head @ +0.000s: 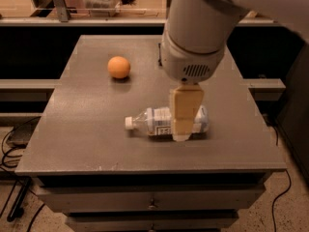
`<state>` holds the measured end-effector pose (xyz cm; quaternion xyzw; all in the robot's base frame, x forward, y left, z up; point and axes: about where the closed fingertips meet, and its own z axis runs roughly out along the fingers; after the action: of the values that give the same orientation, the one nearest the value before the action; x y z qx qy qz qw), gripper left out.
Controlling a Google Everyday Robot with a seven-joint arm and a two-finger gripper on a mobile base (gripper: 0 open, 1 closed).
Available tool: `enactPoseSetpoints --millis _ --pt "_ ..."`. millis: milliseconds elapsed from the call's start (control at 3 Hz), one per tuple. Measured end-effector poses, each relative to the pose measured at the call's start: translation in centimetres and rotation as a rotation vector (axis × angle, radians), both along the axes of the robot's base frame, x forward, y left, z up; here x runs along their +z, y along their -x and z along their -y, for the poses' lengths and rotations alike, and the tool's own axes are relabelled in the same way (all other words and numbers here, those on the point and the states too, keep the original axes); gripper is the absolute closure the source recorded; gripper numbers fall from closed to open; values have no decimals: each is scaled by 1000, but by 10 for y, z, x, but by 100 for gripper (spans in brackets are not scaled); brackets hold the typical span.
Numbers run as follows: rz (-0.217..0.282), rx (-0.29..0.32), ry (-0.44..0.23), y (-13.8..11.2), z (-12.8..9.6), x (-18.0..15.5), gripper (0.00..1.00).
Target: Place blue plastic bottle upright
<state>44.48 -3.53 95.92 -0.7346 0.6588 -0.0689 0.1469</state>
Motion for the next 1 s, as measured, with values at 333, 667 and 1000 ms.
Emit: enactPoseSetpoints --millis 333,667,1000 --pt "-49 71 37 -31 -23 -36 0" --pt "-49 71 37 -31 -23 -37 0" --pt "-66 84 62 -32 -27 -40 0"
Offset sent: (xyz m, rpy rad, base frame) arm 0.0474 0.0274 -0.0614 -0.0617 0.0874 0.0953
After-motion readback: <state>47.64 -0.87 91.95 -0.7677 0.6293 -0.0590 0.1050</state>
